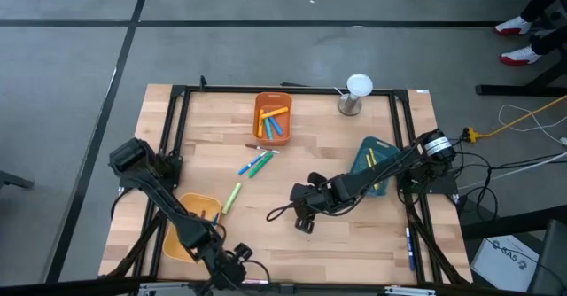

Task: Pick & Place Markers
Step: Put the pink marker pen into the yellow bin

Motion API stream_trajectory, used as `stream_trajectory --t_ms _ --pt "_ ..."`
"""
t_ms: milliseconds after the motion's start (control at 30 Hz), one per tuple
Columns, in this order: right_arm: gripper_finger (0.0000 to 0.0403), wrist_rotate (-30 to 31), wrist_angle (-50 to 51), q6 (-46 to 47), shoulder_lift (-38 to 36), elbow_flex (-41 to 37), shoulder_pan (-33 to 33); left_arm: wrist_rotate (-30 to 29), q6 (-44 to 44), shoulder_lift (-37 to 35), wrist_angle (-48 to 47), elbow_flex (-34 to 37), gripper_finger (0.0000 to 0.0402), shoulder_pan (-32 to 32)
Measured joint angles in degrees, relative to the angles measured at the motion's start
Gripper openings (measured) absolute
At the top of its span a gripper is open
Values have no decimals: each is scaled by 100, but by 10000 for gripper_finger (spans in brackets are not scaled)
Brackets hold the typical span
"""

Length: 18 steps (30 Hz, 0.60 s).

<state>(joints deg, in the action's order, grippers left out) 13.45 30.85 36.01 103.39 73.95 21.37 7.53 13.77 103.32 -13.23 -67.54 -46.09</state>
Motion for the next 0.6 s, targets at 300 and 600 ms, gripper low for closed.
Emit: stream_trajectory --t_ms 300,600 --pt "161 -14 -191 422 2 0 0 138 44 664 647 -108 26 -39" --pt "161 -10 -192 664 7 0 7 116 407 1130 914 -108 3 -118"
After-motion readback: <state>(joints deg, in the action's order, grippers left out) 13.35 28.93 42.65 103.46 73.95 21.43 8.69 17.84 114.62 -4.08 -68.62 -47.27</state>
